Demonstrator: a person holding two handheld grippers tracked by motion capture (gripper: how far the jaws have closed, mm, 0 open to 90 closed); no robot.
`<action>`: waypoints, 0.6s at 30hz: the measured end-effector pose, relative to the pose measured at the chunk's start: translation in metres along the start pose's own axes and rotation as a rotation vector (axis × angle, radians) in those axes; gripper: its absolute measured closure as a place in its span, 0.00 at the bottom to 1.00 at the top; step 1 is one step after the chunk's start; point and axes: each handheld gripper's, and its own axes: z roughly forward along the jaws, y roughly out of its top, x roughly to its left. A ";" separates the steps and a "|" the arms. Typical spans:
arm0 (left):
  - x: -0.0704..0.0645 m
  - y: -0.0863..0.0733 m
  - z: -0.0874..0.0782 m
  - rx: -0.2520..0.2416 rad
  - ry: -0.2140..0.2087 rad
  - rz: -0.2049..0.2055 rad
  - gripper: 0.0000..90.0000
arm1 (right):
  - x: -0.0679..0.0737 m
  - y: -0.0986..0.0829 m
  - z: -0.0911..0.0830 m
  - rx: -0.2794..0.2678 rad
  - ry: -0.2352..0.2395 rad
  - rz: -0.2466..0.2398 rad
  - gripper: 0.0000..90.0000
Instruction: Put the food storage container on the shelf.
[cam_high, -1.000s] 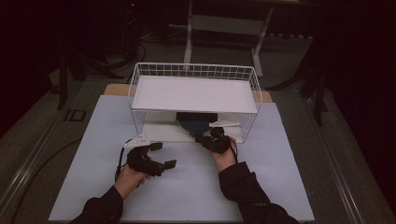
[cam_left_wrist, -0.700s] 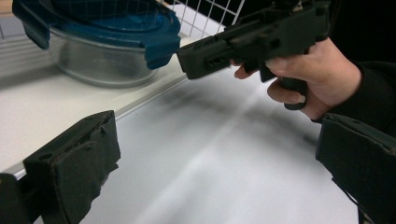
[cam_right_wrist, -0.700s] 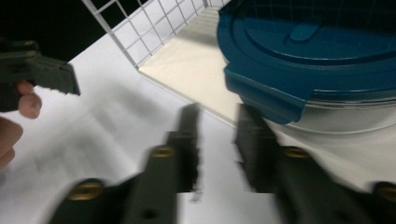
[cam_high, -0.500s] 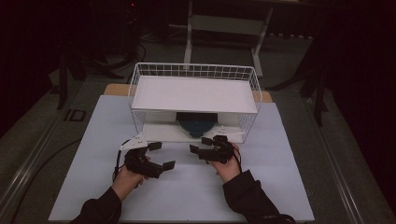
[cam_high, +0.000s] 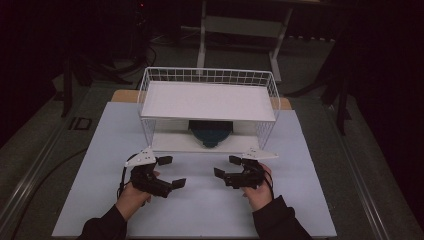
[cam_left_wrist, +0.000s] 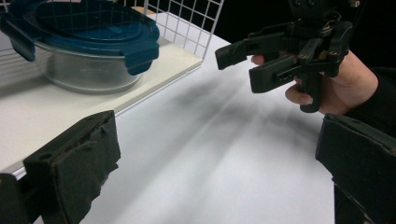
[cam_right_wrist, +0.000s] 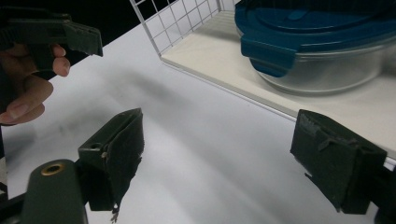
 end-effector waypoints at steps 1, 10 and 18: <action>-0.001 0.000 -0.001 0.005 -0.004 0.003 0.00 | 0.000 -0.001 -0.003 -0.001 -0.002 -0.004 0.19; -0.007 -0.007 -0.010 0.020 -0.002 0.008 0.00 | -0.002 -0.016 -0.028 -0.003 -0.033 -0.008 0.19; -0.010 -0.015 -0.019 0.030 0.009 0.011 0.00 | -0.005 -0.032 -0.046 0.016 -0.050 -0.001 0.19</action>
